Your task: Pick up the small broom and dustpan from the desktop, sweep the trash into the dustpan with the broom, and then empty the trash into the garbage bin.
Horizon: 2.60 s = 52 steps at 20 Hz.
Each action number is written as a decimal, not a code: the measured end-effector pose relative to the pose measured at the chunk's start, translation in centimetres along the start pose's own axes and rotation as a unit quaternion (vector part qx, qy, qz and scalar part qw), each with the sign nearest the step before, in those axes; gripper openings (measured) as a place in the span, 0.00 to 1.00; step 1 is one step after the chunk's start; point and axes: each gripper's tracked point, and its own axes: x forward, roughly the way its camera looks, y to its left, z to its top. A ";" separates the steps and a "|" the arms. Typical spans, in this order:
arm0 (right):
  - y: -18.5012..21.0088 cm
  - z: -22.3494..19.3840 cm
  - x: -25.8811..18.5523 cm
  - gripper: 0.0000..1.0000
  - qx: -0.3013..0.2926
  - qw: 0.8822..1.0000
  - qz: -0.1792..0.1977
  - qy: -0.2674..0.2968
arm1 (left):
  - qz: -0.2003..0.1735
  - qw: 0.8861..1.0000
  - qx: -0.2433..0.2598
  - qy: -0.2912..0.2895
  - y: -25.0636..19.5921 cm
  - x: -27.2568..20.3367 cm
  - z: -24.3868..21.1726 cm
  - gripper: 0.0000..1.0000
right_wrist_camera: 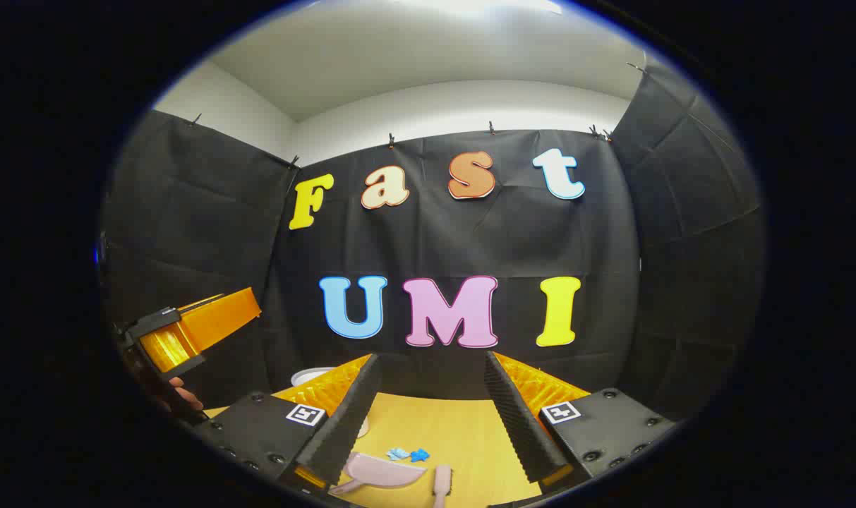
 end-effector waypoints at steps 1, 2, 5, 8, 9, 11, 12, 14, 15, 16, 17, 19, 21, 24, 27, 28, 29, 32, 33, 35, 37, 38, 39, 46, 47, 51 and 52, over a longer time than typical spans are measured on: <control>-0.1 0.3 -0.2 0.90 -0.003 1.000 -0.002 -0.008 | -0.003 1.000 -0.001 -0.001 -0.2 -0.1 -0.1 0.84; -0.1 0.6 -0.2 0.95 -0.007 1.000 -0.004 -0.013 | -0.003 1.000 -0.005 0.002 -0.1 -0.3 -0.2 0.83; -0.3 1.6 -0.3 0.95 -0.020 0.999 -0.018 -0.031 | 0.003 1.000 -0.005 0.016 0.5 -0.4 -0.9 0.81; -1.0 2.3 -0.5 0.89 -0.042 0.997 -0.042 -0.042 | 0.013 1.000 0.011 0.018 1.1 -0.5 -0.8 0.77; -0.8 2.6 -0.6 0.89 -0.047 0.997 -0.045 -0.046 | 0.013 1.000 0.014 0.019 1.0 -0.7 -0.9 0.80; -0.7 2.6 -0.5 0.90 -0.050 0.997 -0.048 -0.045 | 0.015 1.000 0.014 0.021 1.0 -0.6 -1.0 0.84; -0.9 2.5 -0.4 0.90 -0.051 0.996 -0.053 -0.043 | 0.016 0.999 0.015 0.024 1.1 -0.5 -1.1 0.84; -1.6 2.8 -0.6 0.90 -0.052 0.995 -0.067 -0.046 | 0.020 0.999 0.024 0.034 1.1 -0.5 -1.7 0.81; -2.1 3.1 -0.7 0.90 -0.052 0.995 -0.076 -0.048 | 0.020 0.999 0.028 0.037 1.1 -0.5 -1.9 0.81; -2.6 3.3 -0.7 0.89 -0.053 0.994 -0.083 -0.049 | 0.018 0.999 0.029 0.038 1.0 -0.4 -1.9 0.83; -2.7 3.2 -0.5 0.89 -0.053 0.994 -0.086 -0.047 | 0.014 0.999 0.028 0.040 0.7 -0.2 -2.1 0.84; -3.3 3.3 -0.8 0.95 -0.063 0.992 -0.098 -0.050 | 0.004 0.999 0.023 0.038 0.2 0.0 -2.2 0.80; -3.8 4.6 -1.3 0.95 -0.095 0.987 -0.109 -0.074 | -0.002 0.999 0.023 0.033 0.0 0.1 -2.0 0.80; -2.5 5.7 -1.5 0.94 -0.124 0.982 -0.102 -0.100 | -0.002 0.999 0.022 0.032 -0.1 0.5 -2.1 0.77; -2.1 5.7 -1.1 0.95 -0.125 0.982 -0.095 -0.104 | 0.000 0.999 0.025 0.032 -0.2 0.8 -2.1 0.77; -2.0 5.5 -0.9 0.93 -0.120 0.983 -0.094 -0.100 | 0.001 0.999 0.028 0.030 -0.2 0.9 -2.0 0.84; -2.0 5.2 -0.8 0.94 -0.113 0.984 -0.095 -0.095 | 0.003 0.999 0.031 0.028 -0.1 0.9 -2.0 0.84; -2.2 4.2 -0.4 0.96 -0.100 0.987 -0.094 -0.081 | 0.004 0.999 0.035 0.033 0.1 1.1 -2.4 0.83; -2.1 4.0 -0.3 0.96 -0.100 0.988 -0.094 -0.078 | 0.005 0.999 0.036 0.037 0.2 1.2 -2.6 0.84; -2.3 4.0 0.0 0.98 -0.103 0.987 -0.096 -0.078 | 0.004 0.998 0.038 0.041 0.4 1.2 -2.9 0.84; -2.2 3.9 0.3 0.96 -0.103 0.987 -0.096 -0.079 | 0.001 0.998 0.040 0.042 0.8 1.3 -2.8 0.81; -2.1 3.6 0.4 0.96 -0.102 0.987 -0.095 -0.077 | 0.004 0.998 0.044 0.043 1.1 1.5 -2.9 0.81; -2.0 3.5 0.5 0.98 -0.100 0.988 -0.094 -0.074 | 0.006 0.998 0.045 0.042 1.3 1.6 -2.9 0.84; -1.8 3.3 1.8 0.98 -0.107 0.987 -0.097 -0.074 | -0.004 0.997 0.039 0.061 1.7 2.6 -5.2 0.81; -1.7 3.2 2.1 0.98 -0.106 0.987 -0.096 -0.073 | -0.005 0.997 0.037 0.063 1.8 2.8 -5.3 0.81; -1.4 2.3 3.4 0.98 -0.110 0.987 -0.094 -0.064 | -0.008 0.997 0.030 0.072 2.2 3.7 -6.2 0.81; -1.2 2.0 3.8 0.98 -0.109 0.988 -0.093 -0.062 | -0.009 0.997 0.029 0.076 2.2 4.0 -6.5 0.77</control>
